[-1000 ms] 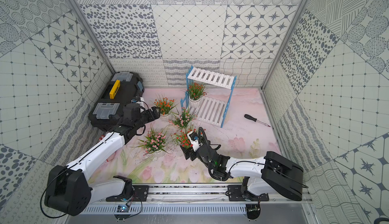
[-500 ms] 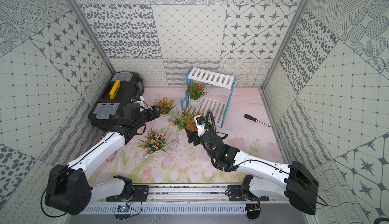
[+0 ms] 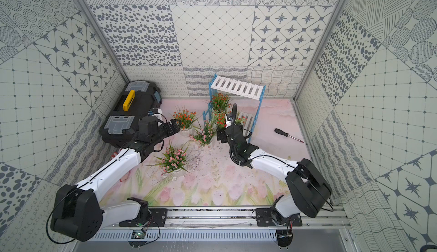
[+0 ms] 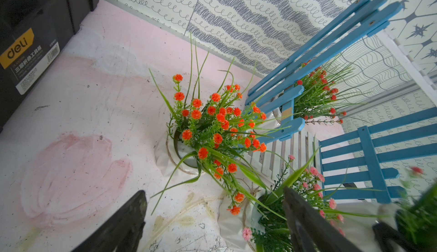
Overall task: Place the baby's breath potted plants on the rack by color
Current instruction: Place the baby's breath potted plant on the rack.
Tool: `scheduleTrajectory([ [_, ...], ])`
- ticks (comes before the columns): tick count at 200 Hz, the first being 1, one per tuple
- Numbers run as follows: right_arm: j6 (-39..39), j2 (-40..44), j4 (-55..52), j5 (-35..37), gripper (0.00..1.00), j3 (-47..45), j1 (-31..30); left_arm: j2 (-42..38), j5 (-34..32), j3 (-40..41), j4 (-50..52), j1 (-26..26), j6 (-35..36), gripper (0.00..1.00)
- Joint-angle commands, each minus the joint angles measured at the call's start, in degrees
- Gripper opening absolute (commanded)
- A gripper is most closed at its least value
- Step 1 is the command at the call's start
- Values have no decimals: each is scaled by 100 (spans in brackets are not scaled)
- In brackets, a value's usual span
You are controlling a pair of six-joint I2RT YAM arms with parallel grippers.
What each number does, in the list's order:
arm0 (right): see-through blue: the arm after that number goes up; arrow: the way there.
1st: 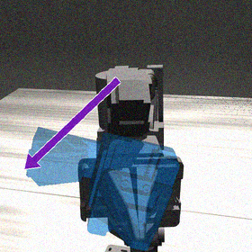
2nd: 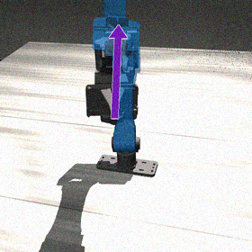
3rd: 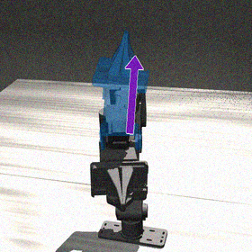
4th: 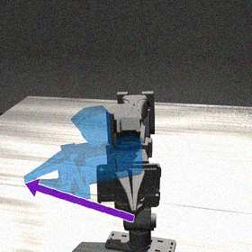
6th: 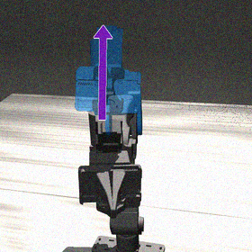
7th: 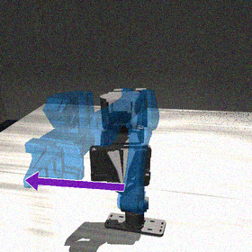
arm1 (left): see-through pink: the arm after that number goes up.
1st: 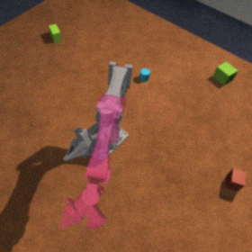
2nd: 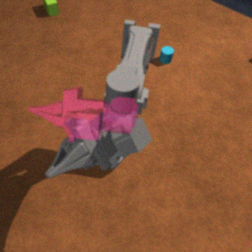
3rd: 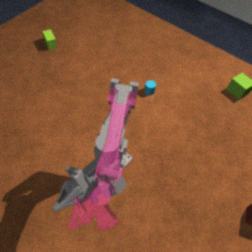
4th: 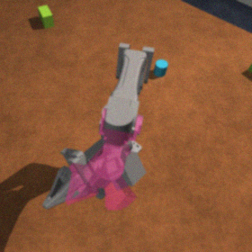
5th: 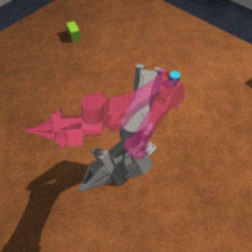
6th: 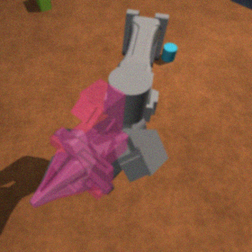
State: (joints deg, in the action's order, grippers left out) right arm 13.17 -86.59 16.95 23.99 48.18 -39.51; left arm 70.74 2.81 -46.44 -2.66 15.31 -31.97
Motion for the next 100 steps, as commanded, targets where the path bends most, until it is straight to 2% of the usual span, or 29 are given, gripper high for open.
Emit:
scheduleTrajectory([
  [1, 311, -310, 969, -130, 75, 411, 236, 19, 141, 19, -388, 16, -46, 91],
  [100, 54, -1990, 2466, 181, 76, 1205, 691, 89, 166, 73, -634, 17, -68, 91],
])
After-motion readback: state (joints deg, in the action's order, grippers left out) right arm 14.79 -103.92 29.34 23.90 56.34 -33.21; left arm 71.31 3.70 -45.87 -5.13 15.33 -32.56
